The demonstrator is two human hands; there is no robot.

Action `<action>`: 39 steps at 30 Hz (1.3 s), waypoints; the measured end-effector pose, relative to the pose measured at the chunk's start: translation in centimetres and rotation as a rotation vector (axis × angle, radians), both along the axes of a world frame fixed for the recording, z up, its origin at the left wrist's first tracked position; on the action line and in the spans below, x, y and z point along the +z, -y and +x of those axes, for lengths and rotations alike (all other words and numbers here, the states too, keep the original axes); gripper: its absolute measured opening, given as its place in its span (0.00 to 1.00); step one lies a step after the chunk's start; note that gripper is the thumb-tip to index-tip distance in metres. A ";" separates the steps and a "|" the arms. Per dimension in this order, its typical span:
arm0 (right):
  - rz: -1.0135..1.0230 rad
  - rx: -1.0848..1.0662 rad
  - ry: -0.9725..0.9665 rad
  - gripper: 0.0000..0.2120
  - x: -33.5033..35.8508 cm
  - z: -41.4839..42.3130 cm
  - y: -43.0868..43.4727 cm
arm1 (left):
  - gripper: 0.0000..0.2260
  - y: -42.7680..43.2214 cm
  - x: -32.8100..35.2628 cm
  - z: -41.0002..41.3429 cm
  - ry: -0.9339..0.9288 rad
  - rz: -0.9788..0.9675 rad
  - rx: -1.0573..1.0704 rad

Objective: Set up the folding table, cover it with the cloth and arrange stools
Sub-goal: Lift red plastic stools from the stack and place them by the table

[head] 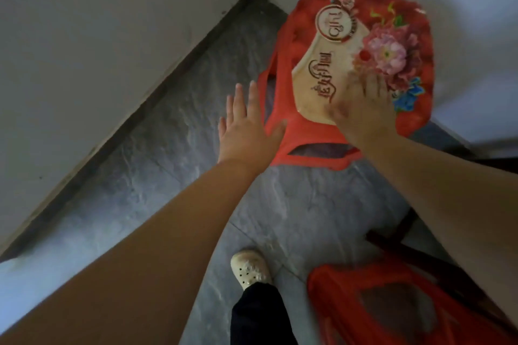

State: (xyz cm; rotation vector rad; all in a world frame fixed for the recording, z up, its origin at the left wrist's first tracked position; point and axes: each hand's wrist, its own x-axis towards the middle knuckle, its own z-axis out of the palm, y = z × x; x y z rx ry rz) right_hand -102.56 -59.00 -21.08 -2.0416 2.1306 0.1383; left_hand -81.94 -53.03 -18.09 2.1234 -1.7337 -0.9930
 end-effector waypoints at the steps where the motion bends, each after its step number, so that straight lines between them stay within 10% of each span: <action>1: 0.013 -0.013 0.004 0.39 -0.6 -0.8 -0.3 | 0.36 0.9 -0.2 -1.1 -0.006 0.006 -0.024; 10: 0.005 -0.047 0.108 0.33 -1.8 -1.4 -1.5 | 0.38 6.5 -2.1 -7.3 -0.292 0.155 0.116; 18: -0.241 -0.121 0.299 0.23 -0.2 -1.5 -4.6 | 0.37 2.1 -2.7 -3.8 -0.171 0.173 0.212; 29: 0.030 -0.765 0.324 0.56 -0.3 -3.3 -1.6 | 0.43 -1.2 -3.7 -2.8 -0.444 0.241 0.106; 39: 0.158 -0.544 0.363 0.59 0.6 4.1 -11.7 | 0.37 -11.4 -2.8 3.8 -0.491 0.196 0.463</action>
